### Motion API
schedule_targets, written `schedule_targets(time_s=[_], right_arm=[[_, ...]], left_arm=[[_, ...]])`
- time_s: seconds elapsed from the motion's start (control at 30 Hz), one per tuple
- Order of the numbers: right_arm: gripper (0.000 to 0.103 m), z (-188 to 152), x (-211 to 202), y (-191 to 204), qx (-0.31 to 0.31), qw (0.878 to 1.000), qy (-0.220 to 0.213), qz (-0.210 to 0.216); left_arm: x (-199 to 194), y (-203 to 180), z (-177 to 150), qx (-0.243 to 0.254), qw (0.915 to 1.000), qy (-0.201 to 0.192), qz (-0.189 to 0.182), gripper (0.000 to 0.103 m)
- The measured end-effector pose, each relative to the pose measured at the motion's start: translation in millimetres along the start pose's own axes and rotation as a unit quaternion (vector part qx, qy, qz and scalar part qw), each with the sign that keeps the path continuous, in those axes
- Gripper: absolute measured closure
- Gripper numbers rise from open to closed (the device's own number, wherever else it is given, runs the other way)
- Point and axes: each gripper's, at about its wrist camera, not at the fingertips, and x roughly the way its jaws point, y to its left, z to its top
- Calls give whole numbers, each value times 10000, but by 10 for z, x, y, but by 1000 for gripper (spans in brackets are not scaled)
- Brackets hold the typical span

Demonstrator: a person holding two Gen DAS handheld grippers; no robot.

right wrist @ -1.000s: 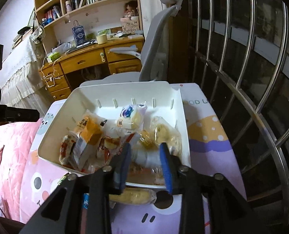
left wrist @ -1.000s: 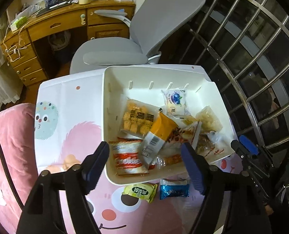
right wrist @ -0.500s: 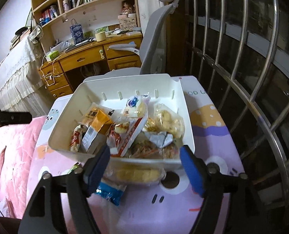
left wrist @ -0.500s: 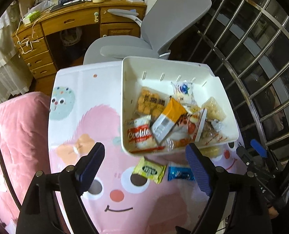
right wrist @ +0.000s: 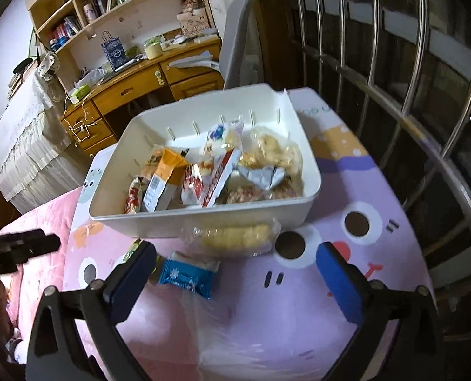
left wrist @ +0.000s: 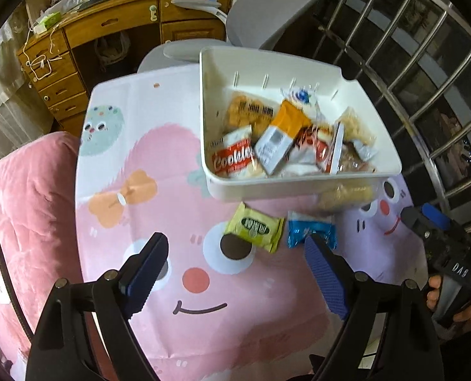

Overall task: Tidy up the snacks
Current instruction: 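Move both tools back over the remaining snacks, then grasp the yellow-green packet with the left gripper while the right grasps the clear bread bag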

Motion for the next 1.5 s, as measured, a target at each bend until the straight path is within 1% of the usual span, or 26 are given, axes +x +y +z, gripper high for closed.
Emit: schedule_targets(time_s=[0.23,0.4,0.5,0.7,0.87,0.93,1.03,1.1,1.2,1.3,1.37,1.47,1.5], right_arm=[[0,-134,282,-1,244,9990,366,-1],[0,-195,531,-17,373,9976,565,-135],[0,-228,675,-26,389,9973,570,-241],[0,-255,890,-32,321,9982,387,-338],[0,-242,1013,47,-11,9993,165,-326],[0,-242,1044,108,-212,9988,53,-436],[0,-256,1103,185,-447,9967,-2,-682],[0,-261,1123,213,-487,9961,-45,-731],[0,-262,1143,246,-509,9957,-144,-761],[0,-262,1160,266,-573,9951,-202,-778],[0,-268,1161,279,-611,9947,-238,-787],[0,-272,1180,267,-652,9949,-233,-727],[0,-279,1191,263,-658,9949,-200,-742]], left_arm=[[325,4,-167,-4,9997,183,-143,16],[576,-33,-211,113,9996,200,-141,16],[733,-77,-211,199,9995,199,-135,16],[939,-117,-141,281,9995,123,-51,16],[1101,-115,-57,287,9995,141,-40,16],[1154,-108,-26,343,9993,150,28,16],[1193,-118,1,407,9991,132,21,16],[1203,-130,22,466,9989,102,10,16],[1221,-160,35,622,9980,42,111,16],[1266,-210,36,829,9964,64,153,17],[1312,-242,44,935,9954,104,179,18],[1355,-252,22,968,9950,182,164,22],[1362,-249,14,965,9950,195,154,26]])
